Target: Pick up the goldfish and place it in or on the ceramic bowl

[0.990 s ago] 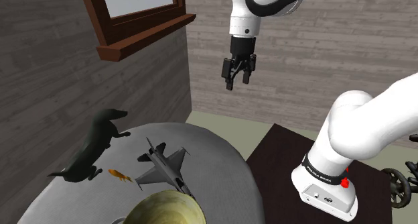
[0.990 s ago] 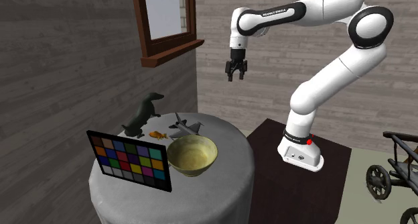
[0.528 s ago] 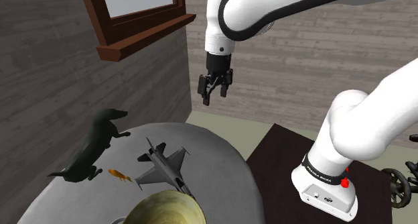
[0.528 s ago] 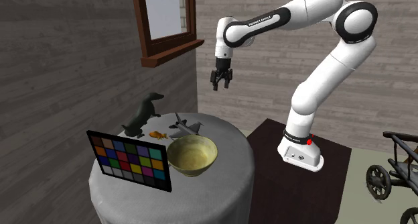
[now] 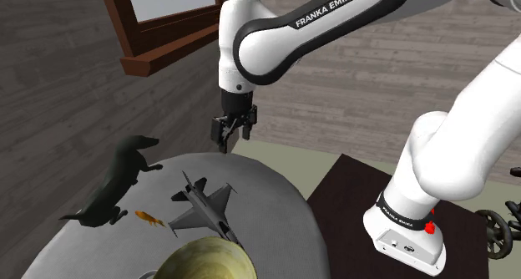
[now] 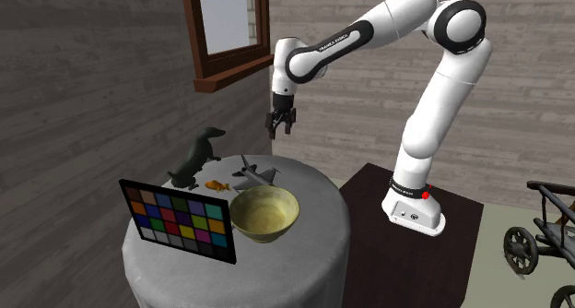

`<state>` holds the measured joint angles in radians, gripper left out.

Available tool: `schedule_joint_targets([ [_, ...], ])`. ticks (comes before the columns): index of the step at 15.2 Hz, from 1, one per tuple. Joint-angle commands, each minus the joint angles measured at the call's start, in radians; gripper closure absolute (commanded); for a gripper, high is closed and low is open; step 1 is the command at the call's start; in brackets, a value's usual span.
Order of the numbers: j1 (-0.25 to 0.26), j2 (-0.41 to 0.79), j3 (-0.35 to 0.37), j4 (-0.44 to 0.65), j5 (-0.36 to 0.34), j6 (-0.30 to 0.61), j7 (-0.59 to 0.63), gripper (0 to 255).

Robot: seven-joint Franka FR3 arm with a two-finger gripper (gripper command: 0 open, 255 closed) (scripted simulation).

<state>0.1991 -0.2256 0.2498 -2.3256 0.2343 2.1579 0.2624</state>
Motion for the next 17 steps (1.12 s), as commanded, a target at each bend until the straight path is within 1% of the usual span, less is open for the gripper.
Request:
schedule_joint_targets([
  [1, 0.013, 0.052, 0.023, 0.017, -0.007, 0.053, 0.011, 0],
  [5, 0.038, 0.179, 0.067, 0.092, -0.048, 0.134, 0.052, 0],
  [10, 0.081, 0.343, 0.104, 0.208, -0.134, 0.213, 0.119, 0],
  [13, 0.118, 0.443, 0.113, 0.290, -0.196, 0.245, 0.163, 0],
  [17, 0.180, 0.577, 0.108, 0.416, -0.280, 0.271, 0.216, 0],
])
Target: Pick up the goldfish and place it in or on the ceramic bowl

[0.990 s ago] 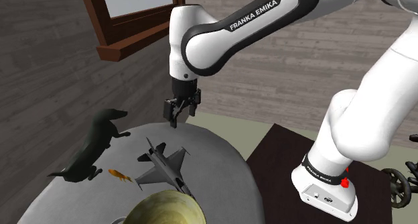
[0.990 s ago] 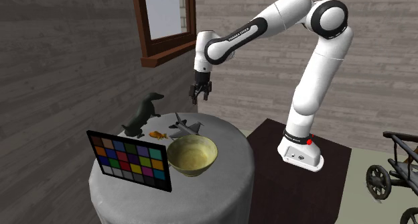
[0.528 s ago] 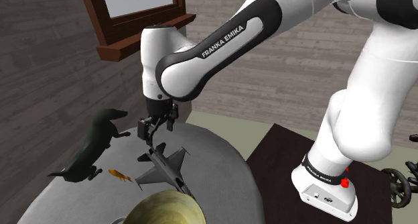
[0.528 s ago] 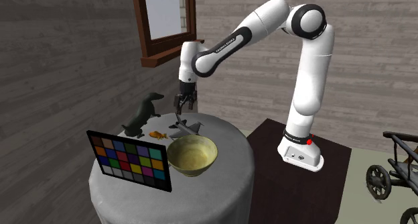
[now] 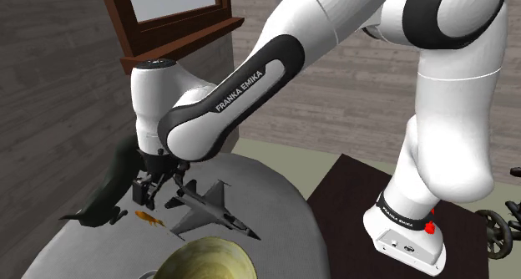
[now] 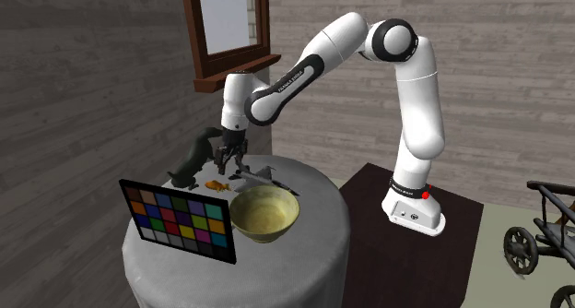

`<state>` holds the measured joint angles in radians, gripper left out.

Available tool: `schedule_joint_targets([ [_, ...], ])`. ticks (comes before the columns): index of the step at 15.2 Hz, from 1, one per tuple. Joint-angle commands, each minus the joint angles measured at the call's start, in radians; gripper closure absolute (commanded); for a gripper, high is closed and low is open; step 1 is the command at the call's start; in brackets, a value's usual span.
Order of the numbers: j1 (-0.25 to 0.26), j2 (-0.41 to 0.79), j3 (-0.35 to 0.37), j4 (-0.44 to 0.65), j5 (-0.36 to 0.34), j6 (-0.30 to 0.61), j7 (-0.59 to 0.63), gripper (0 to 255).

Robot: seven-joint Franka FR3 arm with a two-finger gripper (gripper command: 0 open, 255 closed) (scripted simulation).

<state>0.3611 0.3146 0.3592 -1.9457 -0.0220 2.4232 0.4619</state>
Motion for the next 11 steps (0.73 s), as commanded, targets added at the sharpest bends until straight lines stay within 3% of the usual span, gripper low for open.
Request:
schedule_joint_targets([
  [1, 0.036, 0.070, -0.004, 0.071, -0.043, 0.009, 0.028, 0],
  [3, 0.070, 0.134, -0.012, 0.140, -0.078, 0.011, 0.047, 0],
  [11, 0.095, 0.214, -0.033, 0.158, -0.108, 0.073, 0.065, 0],
])
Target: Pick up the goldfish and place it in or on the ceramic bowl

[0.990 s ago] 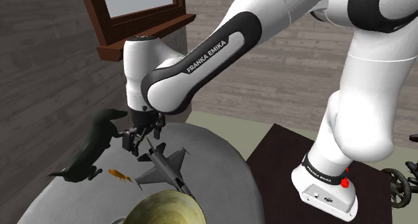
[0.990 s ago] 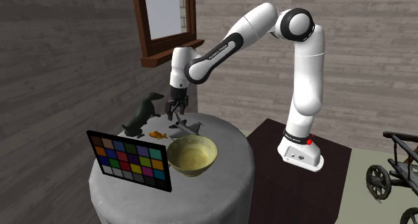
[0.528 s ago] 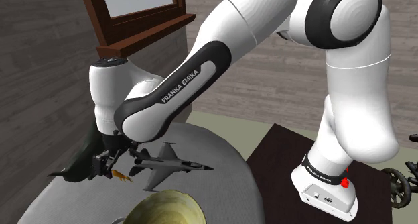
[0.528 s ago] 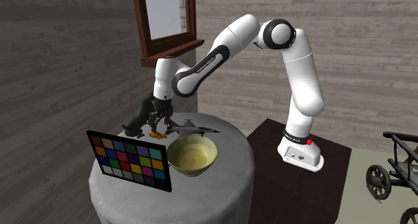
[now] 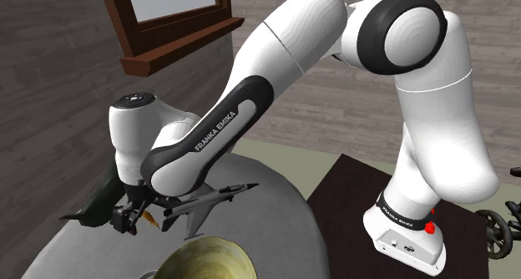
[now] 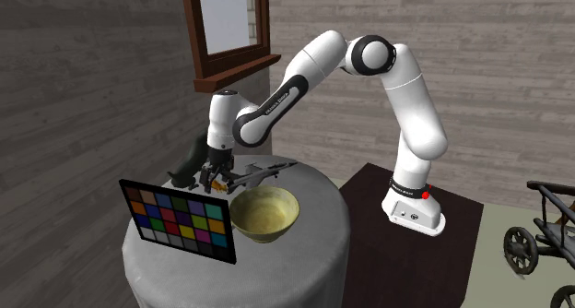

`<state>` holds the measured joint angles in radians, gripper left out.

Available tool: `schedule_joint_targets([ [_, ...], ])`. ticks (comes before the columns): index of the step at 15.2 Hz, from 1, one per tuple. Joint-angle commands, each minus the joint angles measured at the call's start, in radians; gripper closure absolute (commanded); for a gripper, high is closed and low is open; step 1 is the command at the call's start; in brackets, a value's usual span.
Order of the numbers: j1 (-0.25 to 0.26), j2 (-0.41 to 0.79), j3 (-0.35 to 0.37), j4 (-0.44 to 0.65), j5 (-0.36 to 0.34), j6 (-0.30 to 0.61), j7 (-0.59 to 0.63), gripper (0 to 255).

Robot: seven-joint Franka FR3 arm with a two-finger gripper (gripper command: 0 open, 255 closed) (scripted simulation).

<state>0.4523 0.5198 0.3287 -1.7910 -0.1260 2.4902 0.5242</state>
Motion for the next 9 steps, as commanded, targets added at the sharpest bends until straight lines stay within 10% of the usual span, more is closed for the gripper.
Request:
schedule_joint_targets([
  [1, 0.004, 0.009, -0.002, 0.003, -0.004, 0.006, 0.003, 0],
  [8, 0.004, 0.009, -0.002, 0.003, -0.004, 0.006, 0.003, 0],
  [9, 0.004, 0.009, -0.002, 0.003, -0.004, 0.006, 0.003, 255],
])
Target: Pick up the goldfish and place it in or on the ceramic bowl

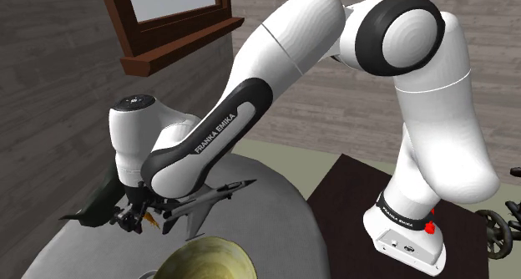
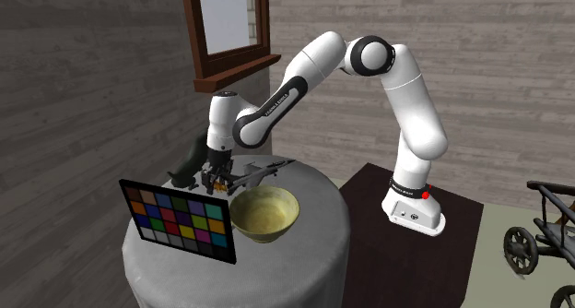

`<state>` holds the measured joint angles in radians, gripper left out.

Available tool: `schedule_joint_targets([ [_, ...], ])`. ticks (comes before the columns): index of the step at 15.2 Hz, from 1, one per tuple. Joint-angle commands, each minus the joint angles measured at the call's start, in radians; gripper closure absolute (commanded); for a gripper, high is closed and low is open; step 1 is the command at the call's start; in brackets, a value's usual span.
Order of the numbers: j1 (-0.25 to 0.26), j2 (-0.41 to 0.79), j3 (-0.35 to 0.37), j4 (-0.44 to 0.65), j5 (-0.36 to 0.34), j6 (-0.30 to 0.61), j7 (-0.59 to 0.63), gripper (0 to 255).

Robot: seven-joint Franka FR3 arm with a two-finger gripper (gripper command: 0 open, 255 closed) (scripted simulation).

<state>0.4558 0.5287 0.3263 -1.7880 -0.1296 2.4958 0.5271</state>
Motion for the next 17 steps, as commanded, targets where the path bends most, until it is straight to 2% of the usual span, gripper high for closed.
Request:
schedule_joint_targets([
  [1, 0.000, 0.000, 0.000, 0.000, 0.000, 0.000, 0.000, 255],
  [9, 0.000, 0.000, 0.000, 0.000, 0.000, 0.000, 0.000, 255],
  [17, -0.012, -0.061, 0.017, 0.022, 0.023, -0.081, -0.010, 255],
])
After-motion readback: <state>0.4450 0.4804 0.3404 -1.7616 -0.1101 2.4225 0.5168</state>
